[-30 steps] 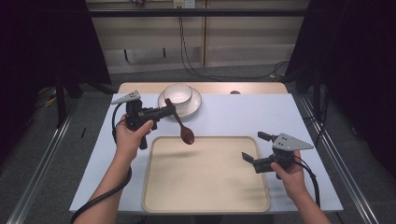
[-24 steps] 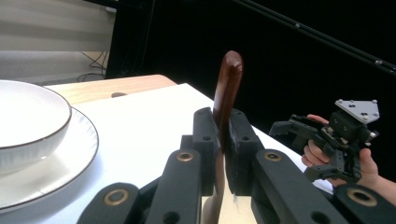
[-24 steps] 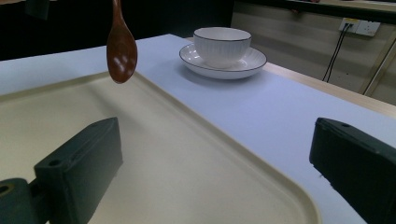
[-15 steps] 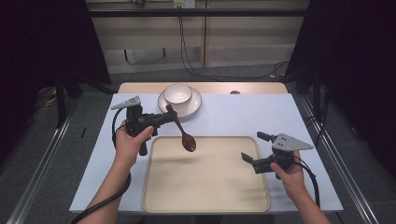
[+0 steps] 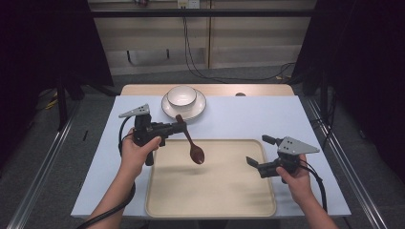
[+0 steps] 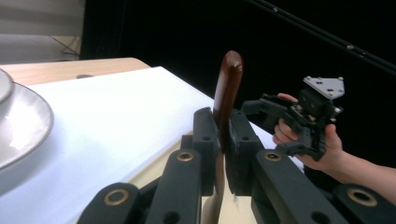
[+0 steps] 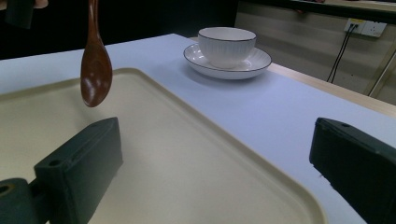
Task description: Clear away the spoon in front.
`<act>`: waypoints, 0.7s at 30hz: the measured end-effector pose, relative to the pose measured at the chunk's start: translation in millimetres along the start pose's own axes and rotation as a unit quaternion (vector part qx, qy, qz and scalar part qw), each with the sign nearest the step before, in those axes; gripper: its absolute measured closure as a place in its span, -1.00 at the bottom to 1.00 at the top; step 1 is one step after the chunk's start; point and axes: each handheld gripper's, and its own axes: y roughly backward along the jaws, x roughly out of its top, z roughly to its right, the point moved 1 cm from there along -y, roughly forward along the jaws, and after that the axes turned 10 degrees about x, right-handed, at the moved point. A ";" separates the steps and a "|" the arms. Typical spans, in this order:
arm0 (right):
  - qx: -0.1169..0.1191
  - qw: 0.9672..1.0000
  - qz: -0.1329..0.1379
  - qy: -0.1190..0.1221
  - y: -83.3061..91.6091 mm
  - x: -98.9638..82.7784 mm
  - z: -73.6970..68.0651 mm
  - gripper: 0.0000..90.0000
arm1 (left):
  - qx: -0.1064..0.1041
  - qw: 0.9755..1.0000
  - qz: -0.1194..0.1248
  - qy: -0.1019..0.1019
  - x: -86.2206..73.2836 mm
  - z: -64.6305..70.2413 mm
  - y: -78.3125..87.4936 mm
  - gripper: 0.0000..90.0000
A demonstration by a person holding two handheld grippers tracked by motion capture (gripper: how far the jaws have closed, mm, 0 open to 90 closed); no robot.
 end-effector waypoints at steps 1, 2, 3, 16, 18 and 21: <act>0.000 1.000 -0.001 -0.001 0.2 0.0 0.0 -0.95 | -0.005 1.000 -0.001 0.001 -0.5 1.2 -0.7 0.87; 0.000 1.000 0.000 -0.001 0.1 0.0 0.1 -0.95 | -0.003 1.000 -0.004 -0.001 -1.1 2.6 -1.2 0.87; -0.005 1.000 -0.002 0.002 0.4 0.2 -0.1 -0.95 | -0.007 1.000 -0.007 -0.002 -1.8 4.1 -1.7 0.87; -0.004 1.000 -0.001 0.002 0.4 0.6 0.3 -0.95 | -0.020 1.000 -0.020 0.001 -14.3 12.0 -2.3 0.87; -0.001 1.000 -0.002 0.004 0.5 0.4 0.7 -0.95 | -0.016 1.000 -0.019 0.003 -16.6 12.5 -1.8 0.87; -0.005 1.000 0.000 0.001 0.7 0.8 0.0 -0.95 | -0.017 1.000 -0.023 0.005 -19.4 14.0 -1.7 0.87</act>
